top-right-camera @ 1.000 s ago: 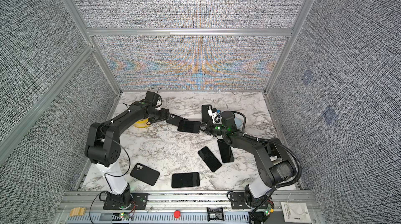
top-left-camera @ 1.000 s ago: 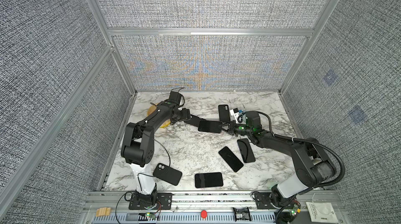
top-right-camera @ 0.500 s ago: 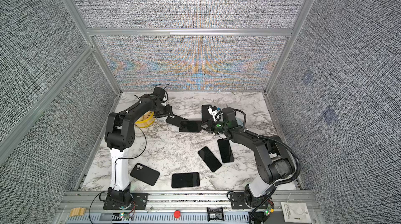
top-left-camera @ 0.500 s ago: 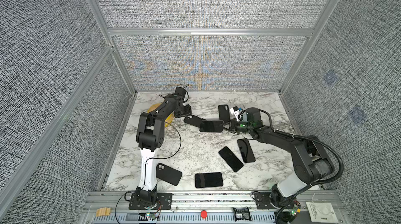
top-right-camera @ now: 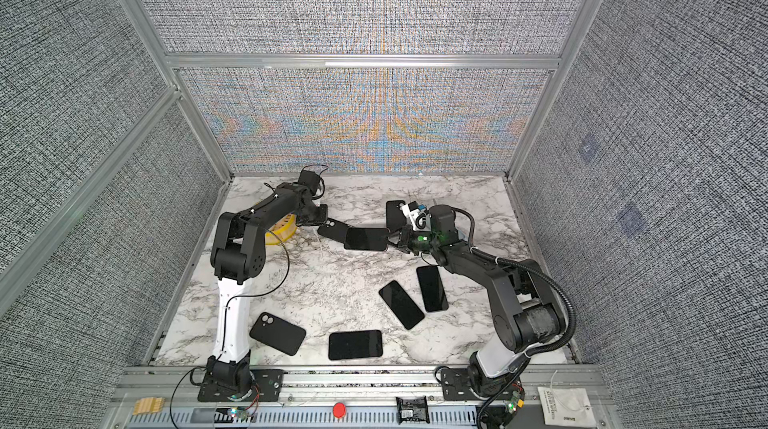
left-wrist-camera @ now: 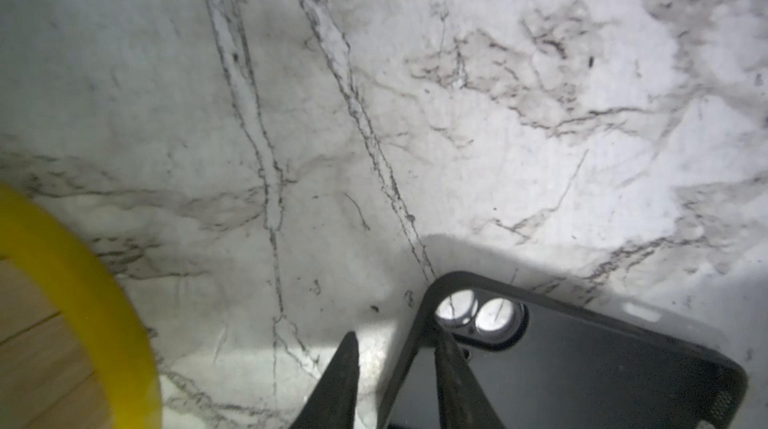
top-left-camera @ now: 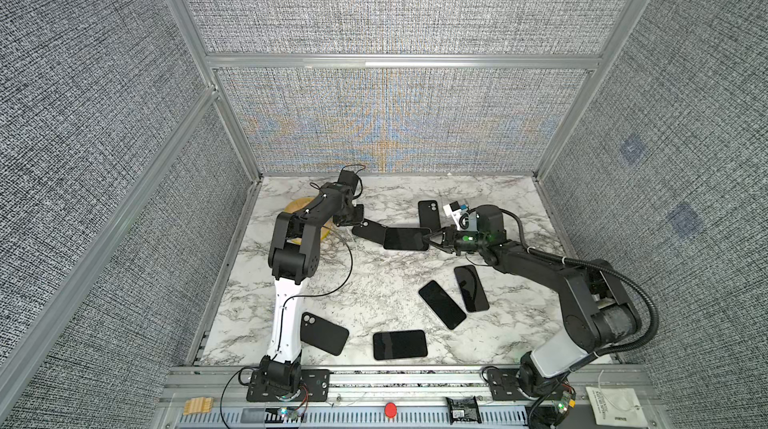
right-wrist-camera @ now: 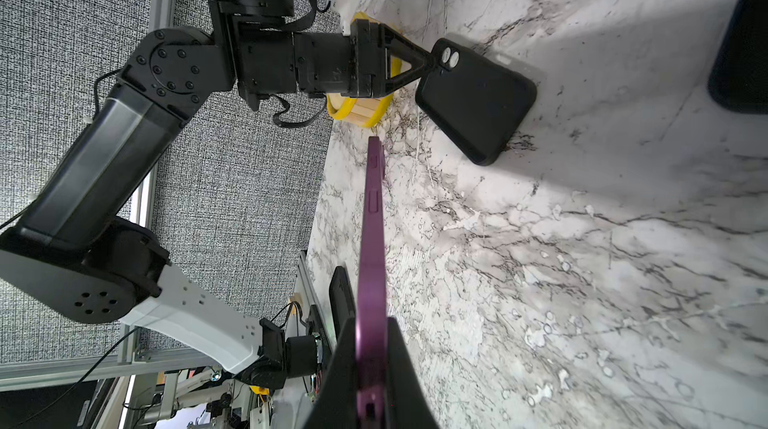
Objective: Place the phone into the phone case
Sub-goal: 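Grasp the black phone case near the steamer with the left gripper and tilt it up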
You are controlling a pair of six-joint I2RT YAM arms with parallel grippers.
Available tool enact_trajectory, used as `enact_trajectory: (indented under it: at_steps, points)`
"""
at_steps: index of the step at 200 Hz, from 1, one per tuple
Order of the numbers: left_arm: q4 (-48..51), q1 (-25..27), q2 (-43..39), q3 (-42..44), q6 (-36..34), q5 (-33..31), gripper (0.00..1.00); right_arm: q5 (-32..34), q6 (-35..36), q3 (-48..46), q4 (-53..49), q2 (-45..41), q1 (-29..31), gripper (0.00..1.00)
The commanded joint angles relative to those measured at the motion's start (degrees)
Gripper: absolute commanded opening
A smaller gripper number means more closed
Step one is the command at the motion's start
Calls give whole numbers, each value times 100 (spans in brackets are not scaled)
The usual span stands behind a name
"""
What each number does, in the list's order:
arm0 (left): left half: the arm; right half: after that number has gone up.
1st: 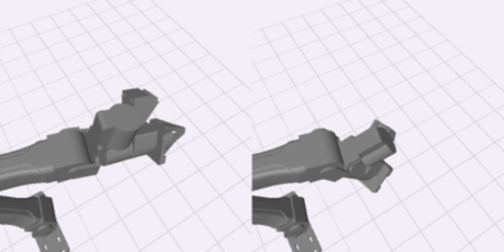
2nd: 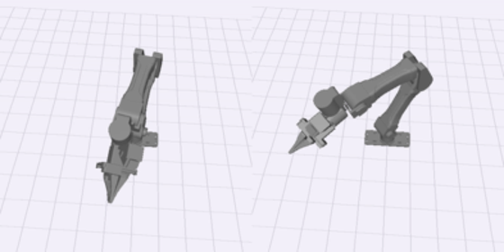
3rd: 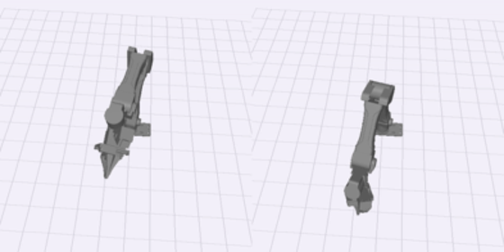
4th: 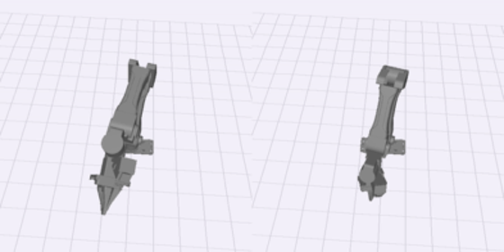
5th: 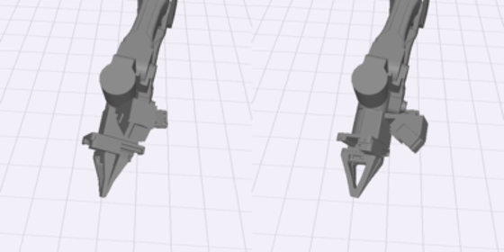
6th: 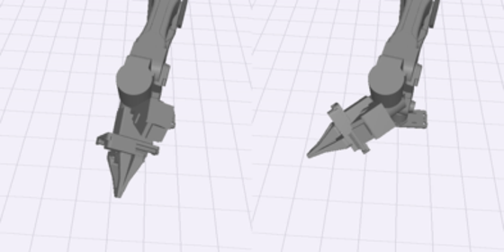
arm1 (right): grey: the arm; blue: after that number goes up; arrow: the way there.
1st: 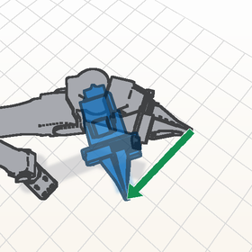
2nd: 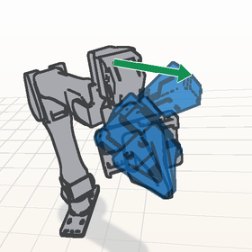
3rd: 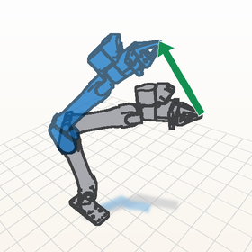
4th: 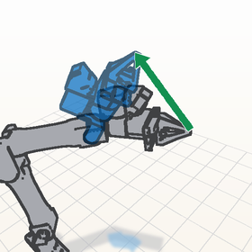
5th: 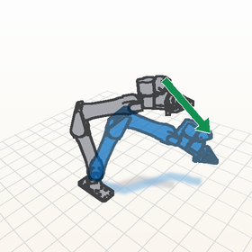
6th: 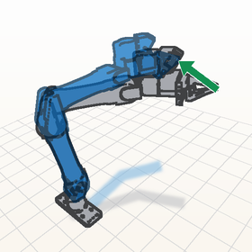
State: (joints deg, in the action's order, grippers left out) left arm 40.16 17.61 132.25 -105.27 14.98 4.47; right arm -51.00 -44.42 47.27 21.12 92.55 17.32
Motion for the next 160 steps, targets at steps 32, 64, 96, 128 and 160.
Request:
enact_trajectory:
  at_steps: [32, 64, 96, 128, 160]
  points:
    - [-133, 15, -39, 181, -154, -69, 13, -77, 92, 20, 101, 8, 8, 0]
    - [-176, 15, -158, 386, -171, -138, 4, -5, 184, 71, -74, 8, 17, 0]
    - [-268, 15, -372, 686, -145, -228, 0, 80, 413, 158, -402, -2, 26, 0]
    - [-190, 32, -626, 875, -19, -271, 0, 183, 515, 263, -651, -9, 34, 0]
    - [-240, 78, -1096, 1367, 265, -292, 0, 237, 460, 267, -705, -16, 46, 0]
